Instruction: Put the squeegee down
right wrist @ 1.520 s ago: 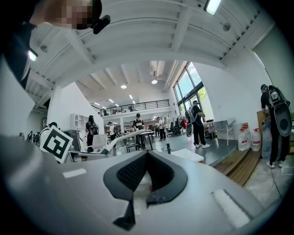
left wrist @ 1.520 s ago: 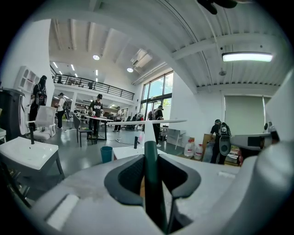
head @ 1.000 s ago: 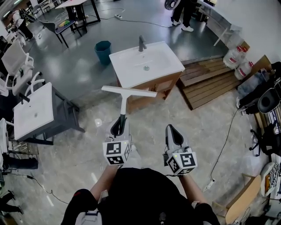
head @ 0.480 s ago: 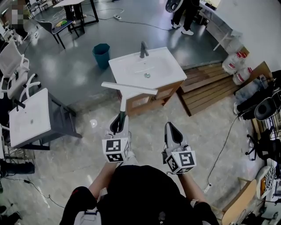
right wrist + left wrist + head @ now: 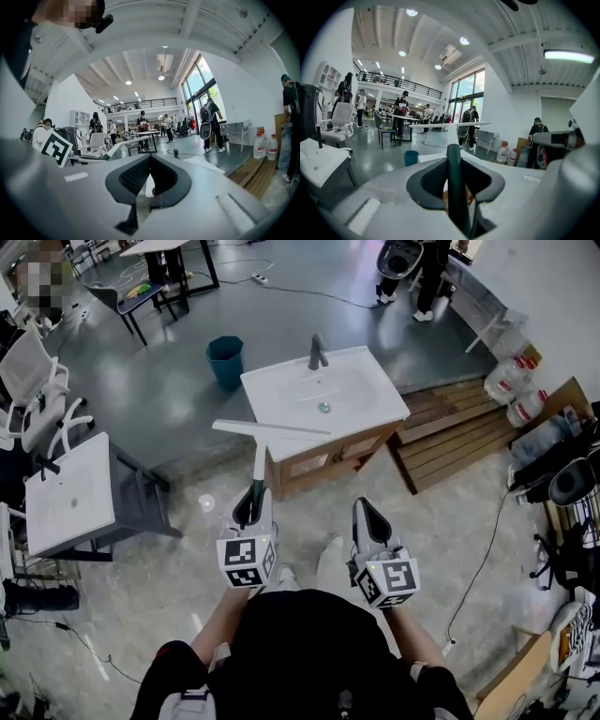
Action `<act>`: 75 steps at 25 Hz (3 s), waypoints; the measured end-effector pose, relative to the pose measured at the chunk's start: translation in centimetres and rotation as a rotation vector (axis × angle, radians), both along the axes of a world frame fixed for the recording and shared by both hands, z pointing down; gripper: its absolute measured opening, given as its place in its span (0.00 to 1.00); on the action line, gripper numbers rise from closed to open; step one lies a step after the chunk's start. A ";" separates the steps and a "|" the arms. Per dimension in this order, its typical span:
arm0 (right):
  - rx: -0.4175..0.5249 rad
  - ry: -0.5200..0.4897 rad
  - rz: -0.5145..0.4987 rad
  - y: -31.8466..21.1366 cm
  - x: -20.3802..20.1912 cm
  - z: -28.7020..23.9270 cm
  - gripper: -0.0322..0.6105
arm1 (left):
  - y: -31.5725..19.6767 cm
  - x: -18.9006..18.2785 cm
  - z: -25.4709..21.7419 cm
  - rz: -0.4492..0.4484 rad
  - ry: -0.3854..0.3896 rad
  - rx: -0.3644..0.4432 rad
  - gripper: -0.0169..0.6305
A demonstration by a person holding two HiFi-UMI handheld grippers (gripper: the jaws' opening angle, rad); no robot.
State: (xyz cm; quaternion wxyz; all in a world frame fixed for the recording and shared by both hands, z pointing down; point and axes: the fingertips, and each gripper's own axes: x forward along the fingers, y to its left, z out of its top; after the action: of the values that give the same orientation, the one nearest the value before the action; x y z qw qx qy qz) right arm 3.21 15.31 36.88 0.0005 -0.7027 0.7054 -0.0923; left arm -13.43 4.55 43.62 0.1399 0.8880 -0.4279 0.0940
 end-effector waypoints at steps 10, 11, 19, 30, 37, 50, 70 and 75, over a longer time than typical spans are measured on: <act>0.026 -0.006 -0.112 -6.6 0.9 -0.3 0.05 | -4.1 0.5 -0.4 -0.100 -0.017 0.018 0.19; 0.028 -0.006 -0.125 -7.4 1.2 -0.3 0.05 | -4.7 0.6 -0.4 -0.112 -0.020 0.017 0.19; 0.004 -0.013 -0.229 -14.7 3.5 0.4 0.05 | -9.4 2.1 0.3 -0.201 -0.039 -0.005 0.19; -0.019 -0.037 -0.366 -22.7 7.1 1.0 0.05 | -15.3 6.0 0.2 -0.309 -0.067 -0.018 0.19; -0.016 -0.053 -0.462 -26.3 9.7 1.5 0.05 | -17.3 8.3 -0.2 -0.391 -0.086 -0.007 0.19; -0.014 -0.059 -0.607 -31.4 12.5 2.6 0.05 | -20.3 11.3 1.4 -0.521 -0.098 -0.018 0.19; -0.113 -0.060 -0.592 -37.9 11.6 5.8 0.05 | -27.1 11.0 9.4 -0.481 -0.161 -0.149 0.19; -0.150 -0.059 -0.588 -39.2 11.1 6.8 0.05 | -28.7 11.0 11.6 -0.467 -0.174 -0.192 0.19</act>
State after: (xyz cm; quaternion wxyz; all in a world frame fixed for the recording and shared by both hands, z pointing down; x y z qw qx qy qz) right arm 14.34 -23.91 43.68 -0.0575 -0.4634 0.8696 -0.1607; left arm -2.45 -24.15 55.24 0.2041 0.7365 -0.6206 0.1755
